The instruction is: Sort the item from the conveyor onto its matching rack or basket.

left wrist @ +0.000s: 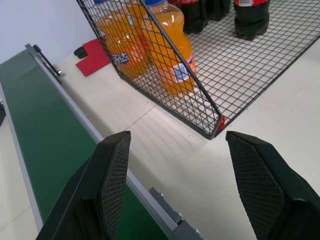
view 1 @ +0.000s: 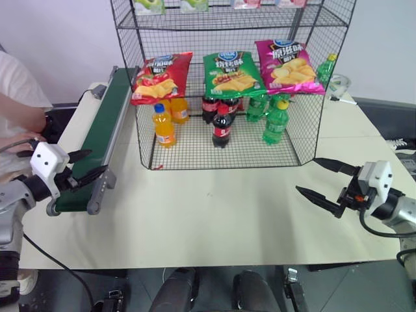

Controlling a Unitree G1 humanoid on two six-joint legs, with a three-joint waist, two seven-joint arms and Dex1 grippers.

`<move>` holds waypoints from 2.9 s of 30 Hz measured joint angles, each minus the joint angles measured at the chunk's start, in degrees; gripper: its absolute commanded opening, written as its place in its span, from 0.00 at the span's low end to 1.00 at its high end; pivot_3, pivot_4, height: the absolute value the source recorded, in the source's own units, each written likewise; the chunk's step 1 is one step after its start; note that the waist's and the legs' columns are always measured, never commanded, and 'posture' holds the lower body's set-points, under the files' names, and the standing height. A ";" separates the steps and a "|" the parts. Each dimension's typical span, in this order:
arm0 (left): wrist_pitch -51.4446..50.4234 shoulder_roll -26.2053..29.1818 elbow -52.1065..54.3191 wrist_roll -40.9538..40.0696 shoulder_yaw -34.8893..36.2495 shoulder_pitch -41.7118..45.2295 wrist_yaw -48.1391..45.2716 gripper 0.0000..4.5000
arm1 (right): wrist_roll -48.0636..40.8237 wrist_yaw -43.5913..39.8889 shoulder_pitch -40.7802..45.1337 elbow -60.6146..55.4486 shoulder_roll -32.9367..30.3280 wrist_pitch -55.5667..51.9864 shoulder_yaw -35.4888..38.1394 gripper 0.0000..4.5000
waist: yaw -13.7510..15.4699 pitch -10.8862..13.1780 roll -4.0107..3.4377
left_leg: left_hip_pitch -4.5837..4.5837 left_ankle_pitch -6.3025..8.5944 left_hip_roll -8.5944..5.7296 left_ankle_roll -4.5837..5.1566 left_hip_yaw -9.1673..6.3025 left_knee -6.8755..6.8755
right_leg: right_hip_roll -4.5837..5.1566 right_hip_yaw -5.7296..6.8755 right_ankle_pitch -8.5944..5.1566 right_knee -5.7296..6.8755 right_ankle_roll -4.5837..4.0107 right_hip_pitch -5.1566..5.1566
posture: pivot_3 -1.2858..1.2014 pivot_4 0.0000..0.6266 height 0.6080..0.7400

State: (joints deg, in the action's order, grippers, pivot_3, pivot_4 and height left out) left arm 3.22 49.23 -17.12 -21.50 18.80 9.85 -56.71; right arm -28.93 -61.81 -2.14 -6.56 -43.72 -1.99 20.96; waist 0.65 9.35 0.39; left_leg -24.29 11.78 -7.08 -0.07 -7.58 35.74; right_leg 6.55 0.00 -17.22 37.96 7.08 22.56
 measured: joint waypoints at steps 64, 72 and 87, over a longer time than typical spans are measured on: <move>-0.68 -2.06 1.13 -1.73 0.84 0.29 -1.44 0.71 | 0.69 -0.21 1.84 1.37 0.02 0.12 -0.71 1.00 | -0.07 0.02 -0.01 | -0.02 0.00 0.00 0.00 0.00 -0.10 | 0.01 0.00 -0.03 -0.05 -0.05 0.00 | 0.52 0.24 1.00; -2.82 -2.60 5.89 -4.51 1.33 -1.30 -1.74 0.71 | 0.60 -0.96 2.74 1.80 0.01 -0.24 -1.06 1.00 | 0.07 0.03 -0.02 | -0.03 0.00 0.00 0.00 -0.01 -0.11 | 0.01 0.00 -0.05 -0.06 -0.09 0.01 | 0.52 0.24 1.00; -2.59 -3.52 6.11 -2.79 1.29 -2.03 1.04 0.71 | 0.76 -1.03 4.72 2.76 0.02 -0.20 -2.18 1.00 | -0.02 0.04 -0.04 | -0.04 0.00 0.00 0.00 0.00 -0.15 | 0.01 0.00 -0.05 -0.08 -0.09 0.00 | 0.52 0.24 1.00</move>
State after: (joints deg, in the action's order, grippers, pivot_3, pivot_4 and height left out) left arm 0.63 45.71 -11.02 -24.29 20.09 7.81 -55.66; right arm -28.17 -62.84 2.58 -3.80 -43.70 -2.19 18.77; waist 0.63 9.39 0.35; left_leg -24.33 11.78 -7.07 -0.07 -7.59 35.58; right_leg 6.56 0.00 -17.27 37.89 6.99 22.56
